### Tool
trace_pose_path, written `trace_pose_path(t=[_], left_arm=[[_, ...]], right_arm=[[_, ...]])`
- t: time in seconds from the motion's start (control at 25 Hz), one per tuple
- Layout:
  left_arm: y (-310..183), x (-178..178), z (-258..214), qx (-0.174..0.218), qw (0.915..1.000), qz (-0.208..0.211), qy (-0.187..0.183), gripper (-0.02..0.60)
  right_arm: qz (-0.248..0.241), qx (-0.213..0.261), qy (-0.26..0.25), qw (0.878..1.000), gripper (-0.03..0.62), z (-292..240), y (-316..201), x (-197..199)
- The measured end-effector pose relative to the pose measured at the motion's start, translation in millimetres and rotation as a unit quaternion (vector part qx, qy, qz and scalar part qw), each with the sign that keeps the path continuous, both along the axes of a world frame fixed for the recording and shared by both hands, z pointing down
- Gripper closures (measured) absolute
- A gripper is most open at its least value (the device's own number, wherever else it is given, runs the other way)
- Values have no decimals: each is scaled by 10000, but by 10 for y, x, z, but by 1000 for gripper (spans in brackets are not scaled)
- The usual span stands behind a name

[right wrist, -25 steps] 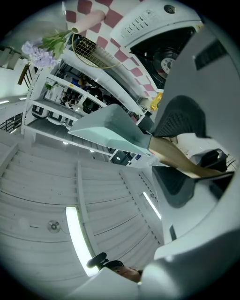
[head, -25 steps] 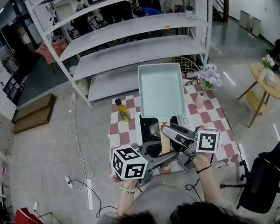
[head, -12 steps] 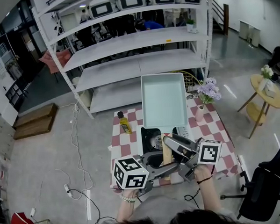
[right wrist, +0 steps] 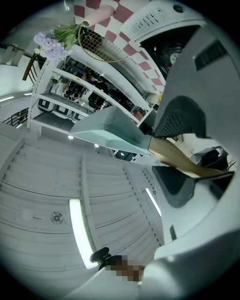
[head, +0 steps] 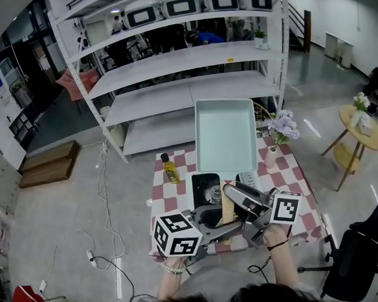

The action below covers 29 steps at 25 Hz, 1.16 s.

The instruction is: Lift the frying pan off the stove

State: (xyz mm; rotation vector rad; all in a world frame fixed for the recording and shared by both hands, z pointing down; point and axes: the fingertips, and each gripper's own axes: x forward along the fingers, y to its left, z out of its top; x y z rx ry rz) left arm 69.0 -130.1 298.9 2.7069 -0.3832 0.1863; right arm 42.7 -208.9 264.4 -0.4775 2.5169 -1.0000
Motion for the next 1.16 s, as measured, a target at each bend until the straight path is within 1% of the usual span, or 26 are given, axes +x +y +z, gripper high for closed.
trace_pose_path(t=[0.28, 0.44, 0.88, 1.04, 1.16], left_arm=[[-19, 8, 17, 1, 10000, 12, 19, 377], [-22, 10, 21, -3, 10000, 17, 21, 377], [-39, 9, 35, -26, 10000, 9, 35, 376], [-44, 13, 39, -20, 10000, 8, 33, 377], [-43, 11, 33, -20, 10000, 7, 41, 376]], right_arm=[[-94, -17, -184, 9998, 387, -27, 8, -29], [20, 10, 1, 10000, 387, 32, -32, 16], [-119, -54, -204, 9997, 388, -2, -19, -28], [0, -43, -1, 10000, 388, 79, -68, 29], [-52, -69, -99, 9999, 388, 51, -51, 10]])
